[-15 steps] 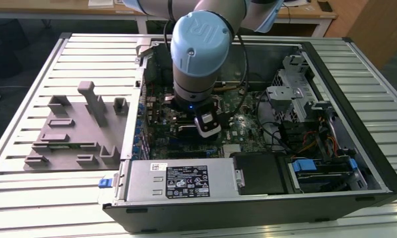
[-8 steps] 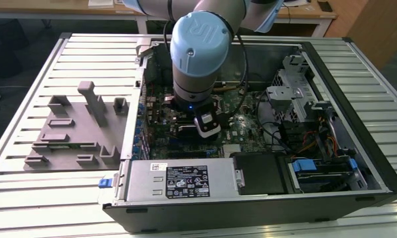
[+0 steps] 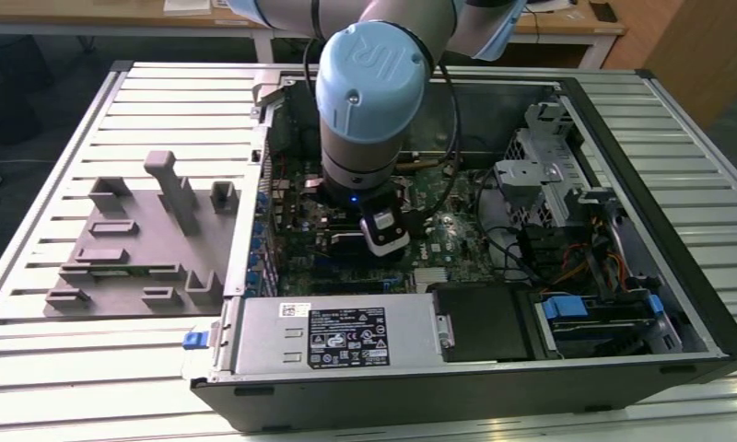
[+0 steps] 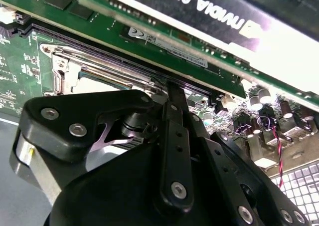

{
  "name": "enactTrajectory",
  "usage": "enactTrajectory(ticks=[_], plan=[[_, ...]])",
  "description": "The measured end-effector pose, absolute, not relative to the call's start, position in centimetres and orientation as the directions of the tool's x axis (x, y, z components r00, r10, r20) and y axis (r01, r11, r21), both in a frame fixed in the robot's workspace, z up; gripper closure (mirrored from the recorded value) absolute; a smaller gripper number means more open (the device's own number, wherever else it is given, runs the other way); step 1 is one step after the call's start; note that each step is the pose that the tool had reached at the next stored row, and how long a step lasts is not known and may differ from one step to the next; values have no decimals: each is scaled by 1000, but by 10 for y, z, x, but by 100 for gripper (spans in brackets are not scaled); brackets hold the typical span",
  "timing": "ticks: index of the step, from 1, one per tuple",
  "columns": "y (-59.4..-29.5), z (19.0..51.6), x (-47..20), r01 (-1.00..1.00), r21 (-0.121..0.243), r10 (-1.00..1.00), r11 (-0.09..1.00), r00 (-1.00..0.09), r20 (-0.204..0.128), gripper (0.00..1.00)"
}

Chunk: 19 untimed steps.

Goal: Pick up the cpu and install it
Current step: 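Install the second cpu locking lever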

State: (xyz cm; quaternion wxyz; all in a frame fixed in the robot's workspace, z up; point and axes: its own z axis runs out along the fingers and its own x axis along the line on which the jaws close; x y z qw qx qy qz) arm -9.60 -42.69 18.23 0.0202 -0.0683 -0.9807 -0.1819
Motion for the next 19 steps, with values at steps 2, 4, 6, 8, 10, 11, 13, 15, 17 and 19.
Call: enactTrajectory(ticks=[2,4,6,8,10,11,13,15,17,19], plan=[[-427,182,-96,141,354,127,925,-990,64,89],[-427,182,-96,141,354,127,925,-990,64,89],[-427,182,-96,141,353,127,925,-990,64,89],[-427,183,-96,141,352,127,925,-990,64,89],[-427,185,-96,141,352,127,925,-990,64,89],[-427,187,-96,141,351,127,926,-990,64,89],[-427,190,-96,141,352,127,925,-990,64,89],[-427,191,-96,141,352,127,925,-990,64,89],[-426,191,-96,141,352,127,925,-990,64,89],[-425,190,-96,141,352,127,925,-990,64,89]])
